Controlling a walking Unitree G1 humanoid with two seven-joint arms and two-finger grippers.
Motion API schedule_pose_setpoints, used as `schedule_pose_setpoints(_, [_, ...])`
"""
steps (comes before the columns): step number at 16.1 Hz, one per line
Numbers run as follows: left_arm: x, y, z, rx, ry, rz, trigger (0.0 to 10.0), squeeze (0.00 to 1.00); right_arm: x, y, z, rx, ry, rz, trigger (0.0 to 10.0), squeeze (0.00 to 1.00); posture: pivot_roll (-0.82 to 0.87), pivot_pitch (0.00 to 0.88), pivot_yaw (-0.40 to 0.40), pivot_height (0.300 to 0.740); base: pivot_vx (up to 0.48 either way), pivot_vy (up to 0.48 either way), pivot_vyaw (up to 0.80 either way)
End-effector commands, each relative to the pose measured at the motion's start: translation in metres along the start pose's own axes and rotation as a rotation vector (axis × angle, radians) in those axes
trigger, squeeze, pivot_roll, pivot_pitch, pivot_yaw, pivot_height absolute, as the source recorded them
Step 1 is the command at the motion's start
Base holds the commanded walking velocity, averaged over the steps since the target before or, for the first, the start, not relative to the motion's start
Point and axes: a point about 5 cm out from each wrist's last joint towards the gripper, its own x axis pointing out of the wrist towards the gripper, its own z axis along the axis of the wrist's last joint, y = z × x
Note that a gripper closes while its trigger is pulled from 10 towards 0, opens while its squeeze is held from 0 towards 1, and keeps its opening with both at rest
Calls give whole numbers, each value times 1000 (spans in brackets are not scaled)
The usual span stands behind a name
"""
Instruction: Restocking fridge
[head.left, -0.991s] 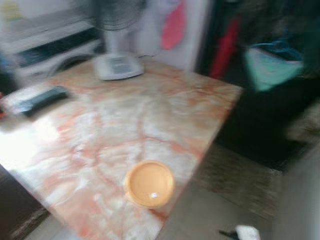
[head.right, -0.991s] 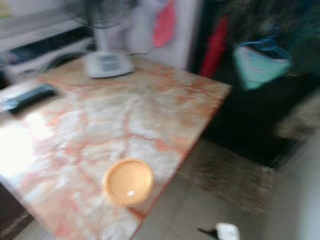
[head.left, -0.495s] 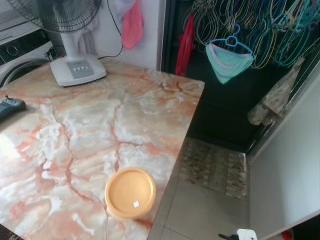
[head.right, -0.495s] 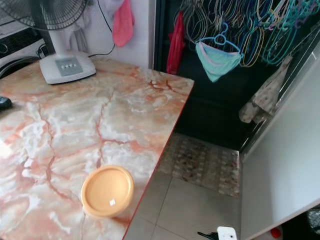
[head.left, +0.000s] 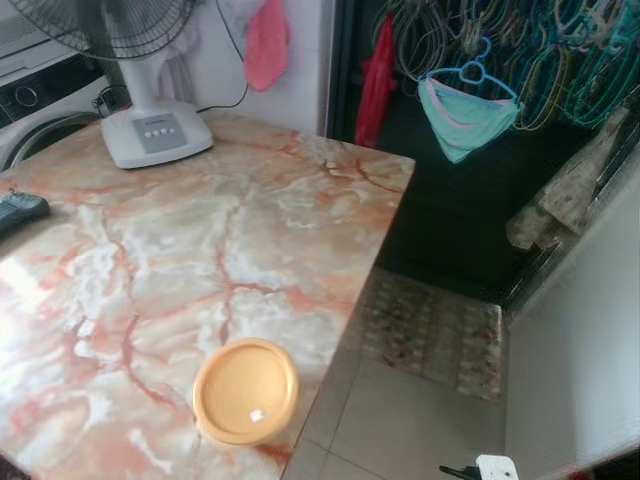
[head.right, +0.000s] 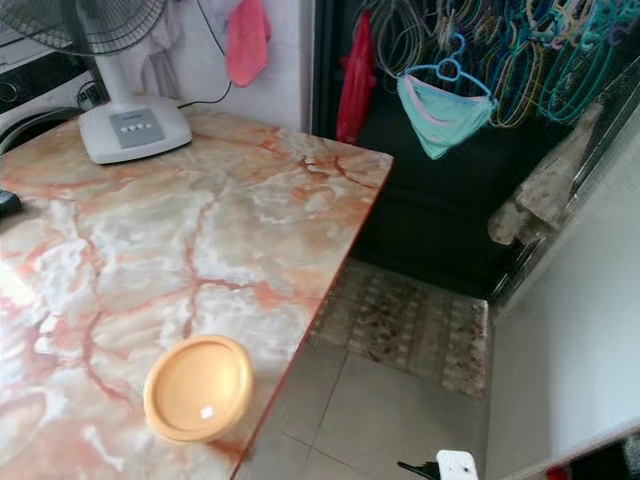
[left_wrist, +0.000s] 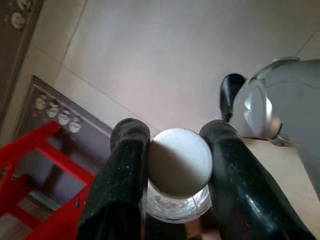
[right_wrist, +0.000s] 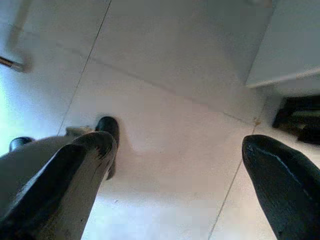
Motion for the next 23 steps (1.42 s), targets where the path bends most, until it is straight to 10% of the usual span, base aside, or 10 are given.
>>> schedule_pose_setpoints(1, [-1,3,-7,2,23,7,10000,0,0,0,0,-10,0,3,10000,0,77,0,-26,740,0,-296,0])
schedule_pose_setpoints(23, [-1,0,-6,-17,23,3,10000,0,0,-1,1,-57,22,14,10000,0,79,0,-34,740,0,-107,-545])
